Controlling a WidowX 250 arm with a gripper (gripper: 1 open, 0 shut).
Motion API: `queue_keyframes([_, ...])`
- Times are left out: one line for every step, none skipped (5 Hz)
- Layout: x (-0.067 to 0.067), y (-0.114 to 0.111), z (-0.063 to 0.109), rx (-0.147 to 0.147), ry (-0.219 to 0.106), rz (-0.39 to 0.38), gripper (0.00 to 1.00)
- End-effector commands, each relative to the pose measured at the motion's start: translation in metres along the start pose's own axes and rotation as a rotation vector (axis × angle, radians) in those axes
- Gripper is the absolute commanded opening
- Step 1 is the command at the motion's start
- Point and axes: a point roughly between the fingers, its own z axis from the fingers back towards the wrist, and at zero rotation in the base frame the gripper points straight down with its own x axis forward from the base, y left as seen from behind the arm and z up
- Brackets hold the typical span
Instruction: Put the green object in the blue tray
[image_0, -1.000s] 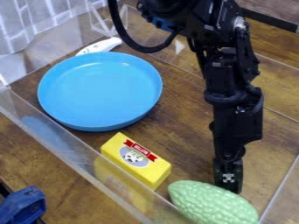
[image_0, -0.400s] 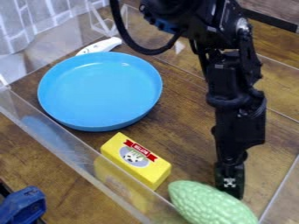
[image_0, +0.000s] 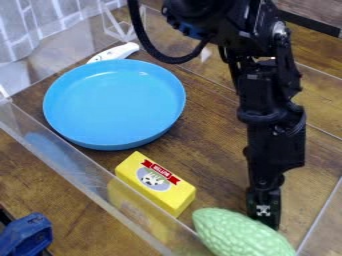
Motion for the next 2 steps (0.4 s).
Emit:
queue_keyframes([-0.0014,-0.0221,-0.0248,-0.081,0.065,-0.045,1.00])
queue_keyframes([-0.0010,-0.0230,-0.0250,-0.092,0.067,-0.048,1.00])
